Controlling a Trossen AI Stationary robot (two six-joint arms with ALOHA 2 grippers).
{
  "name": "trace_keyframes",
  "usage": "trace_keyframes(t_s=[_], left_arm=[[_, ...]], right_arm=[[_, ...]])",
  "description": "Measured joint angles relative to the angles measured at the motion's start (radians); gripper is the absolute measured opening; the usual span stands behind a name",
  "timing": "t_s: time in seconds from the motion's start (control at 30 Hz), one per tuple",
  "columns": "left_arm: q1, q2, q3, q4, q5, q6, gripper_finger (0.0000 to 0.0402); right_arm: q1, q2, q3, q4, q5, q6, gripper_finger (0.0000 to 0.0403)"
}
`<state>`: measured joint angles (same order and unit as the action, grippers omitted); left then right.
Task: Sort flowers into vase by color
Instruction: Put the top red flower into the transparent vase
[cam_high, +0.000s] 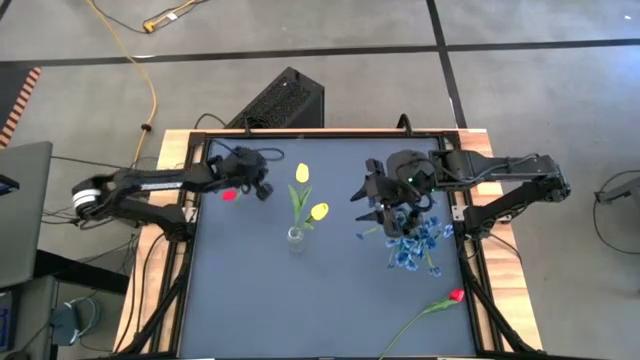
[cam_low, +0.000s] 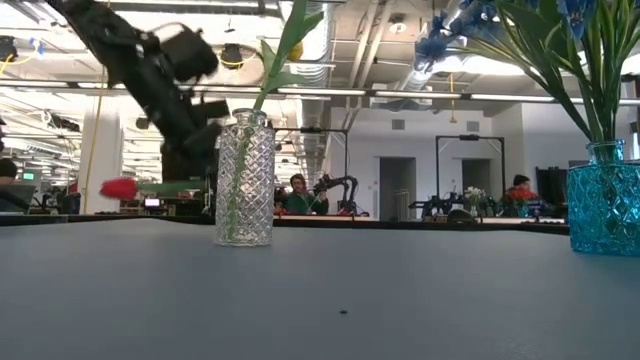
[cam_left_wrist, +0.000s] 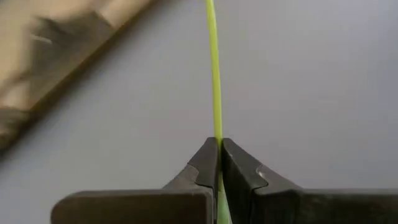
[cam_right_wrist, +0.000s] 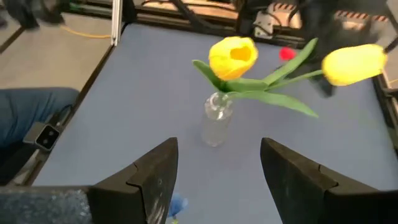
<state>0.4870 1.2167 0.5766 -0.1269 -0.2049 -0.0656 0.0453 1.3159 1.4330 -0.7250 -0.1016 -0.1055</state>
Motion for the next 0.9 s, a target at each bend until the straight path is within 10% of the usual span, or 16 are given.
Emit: trace_keyframes(t_s=[0.17, 0.47, 0.9], left_arm=[[-0.003, -0.19, 0.063, 0.011, -0.024, -0.094, 0.0], [-0.065, -0.446, 0.083, 0.252, 0.281, -0.351, 0.0], [-0.42, -0.303, 0.083, 0.658, 0.27, -0.53, 0.0]], right_arm=[[0.015, 0.027, 0.0, 0.001, 0.001, -0.064, 0.0254], [0.027, 0.046, 0.023, 0.002, 0.16, -0.375, 0.0254], [0.148, 0.046, 0.08, 0.088, 0.451, -1.119, 0.0254]])
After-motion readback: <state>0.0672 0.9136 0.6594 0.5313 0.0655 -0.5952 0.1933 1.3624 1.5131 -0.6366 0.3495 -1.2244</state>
